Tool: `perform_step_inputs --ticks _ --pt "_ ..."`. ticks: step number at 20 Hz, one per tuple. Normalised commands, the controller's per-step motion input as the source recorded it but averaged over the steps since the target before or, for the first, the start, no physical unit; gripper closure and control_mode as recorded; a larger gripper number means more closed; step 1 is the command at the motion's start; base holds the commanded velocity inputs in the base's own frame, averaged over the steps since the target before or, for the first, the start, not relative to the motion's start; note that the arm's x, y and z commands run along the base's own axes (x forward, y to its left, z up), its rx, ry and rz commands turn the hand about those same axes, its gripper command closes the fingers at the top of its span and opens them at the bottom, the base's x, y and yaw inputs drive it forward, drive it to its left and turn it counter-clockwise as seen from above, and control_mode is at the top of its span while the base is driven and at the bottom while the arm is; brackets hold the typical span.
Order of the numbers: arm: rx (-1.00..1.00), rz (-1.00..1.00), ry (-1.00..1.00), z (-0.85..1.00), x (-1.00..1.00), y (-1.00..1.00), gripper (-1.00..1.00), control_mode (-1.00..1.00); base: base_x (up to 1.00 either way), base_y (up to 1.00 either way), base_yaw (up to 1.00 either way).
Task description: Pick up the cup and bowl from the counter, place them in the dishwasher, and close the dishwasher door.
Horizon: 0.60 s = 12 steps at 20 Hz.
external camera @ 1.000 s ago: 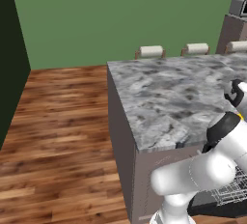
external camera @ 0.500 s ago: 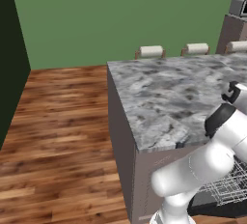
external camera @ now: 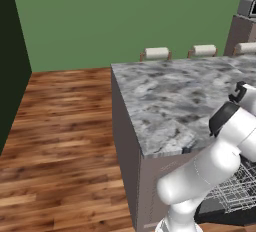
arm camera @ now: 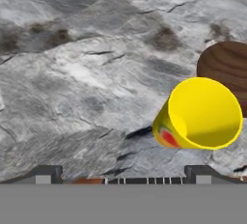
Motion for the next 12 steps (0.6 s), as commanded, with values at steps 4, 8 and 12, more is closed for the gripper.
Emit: perform_step_inputs --ticks 4,8,12 --pt "0.0 0.0 0.0 -0.07 0.09 -0.16 -1.0 -1.0 0.0 0.0 0.0" --pt "-0.01 0.0 0.0 -0.16 0.08 -0.17 -1.0 -1.0 0.0 0.0 0.0" --pt "0.0 0.0 0.0 -0.17 0.13 -0.17 -1.0 -1.0 0.0 0.0 0.0"
